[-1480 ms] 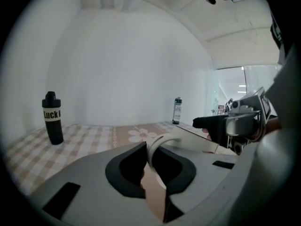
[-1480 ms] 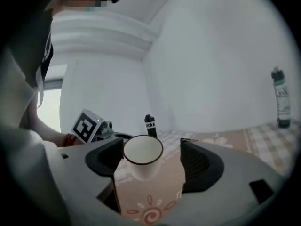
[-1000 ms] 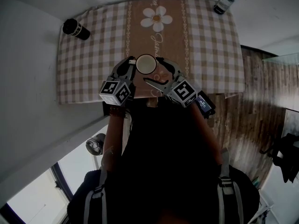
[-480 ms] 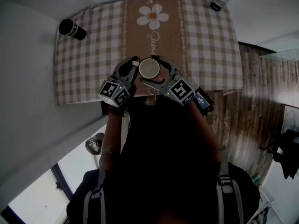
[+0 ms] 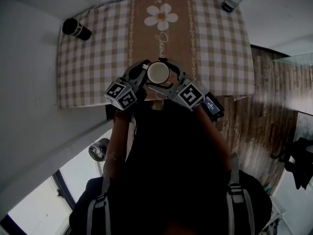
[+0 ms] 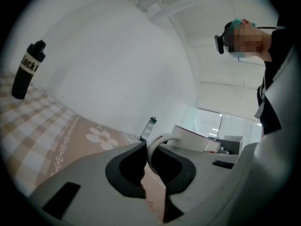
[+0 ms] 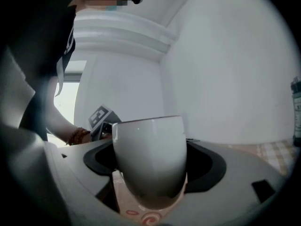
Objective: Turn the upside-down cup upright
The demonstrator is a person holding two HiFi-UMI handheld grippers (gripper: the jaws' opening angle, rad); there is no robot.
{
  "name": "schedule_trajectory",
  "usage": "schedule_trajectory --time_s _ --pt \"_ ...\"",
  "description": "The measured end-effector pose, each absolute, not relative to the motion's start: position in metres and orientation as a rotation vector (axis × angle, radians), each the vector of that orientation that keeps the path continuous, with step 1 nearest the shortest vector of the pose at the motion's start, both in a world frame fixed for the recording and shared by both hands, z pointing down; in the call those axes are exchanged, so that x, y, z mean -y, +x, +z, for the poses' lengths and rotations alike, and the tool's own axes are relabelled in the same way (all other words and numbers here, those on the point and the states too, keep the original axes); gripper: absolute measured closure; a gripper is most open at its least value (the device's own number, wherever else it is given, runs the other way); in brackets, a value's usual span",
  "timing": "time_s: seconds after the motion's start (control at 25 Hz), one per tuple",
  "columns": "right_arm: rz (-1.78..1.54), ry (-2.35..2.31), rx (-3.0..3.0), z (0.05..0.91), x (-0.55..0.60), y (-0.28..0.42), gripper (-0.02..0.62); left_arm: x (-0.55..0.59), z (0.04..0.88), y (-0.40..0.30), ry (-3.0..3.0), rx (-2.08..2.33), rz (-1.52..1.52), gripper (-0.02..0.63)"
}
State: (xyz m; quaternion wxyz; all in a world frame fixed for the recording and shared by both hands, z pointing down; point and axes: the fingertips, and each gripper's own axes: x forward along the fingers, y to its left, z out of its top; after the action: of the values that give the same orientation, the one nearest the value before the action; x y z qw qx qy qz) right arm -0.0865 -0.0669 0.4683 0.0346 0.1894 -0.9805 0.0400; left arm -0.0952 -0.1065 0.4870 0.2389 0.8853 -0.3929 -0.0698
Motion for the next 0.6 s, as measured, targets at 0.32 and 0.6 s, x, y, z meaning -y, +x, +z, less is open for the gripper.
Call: schedule_trajectory --time_s 0.32,0.6 --pt "0.135 0.551 2.997 0.474 0.061 -0.087 0.172 0.099 0.49 -0.086 2.471 1.066 -0.098 0.578" --pt "0.103 0.525 3.028 0.471 0.061 -0.087 0.179 0.096 0.485 -0.084 2.506 1.035 -0.112 0.569"
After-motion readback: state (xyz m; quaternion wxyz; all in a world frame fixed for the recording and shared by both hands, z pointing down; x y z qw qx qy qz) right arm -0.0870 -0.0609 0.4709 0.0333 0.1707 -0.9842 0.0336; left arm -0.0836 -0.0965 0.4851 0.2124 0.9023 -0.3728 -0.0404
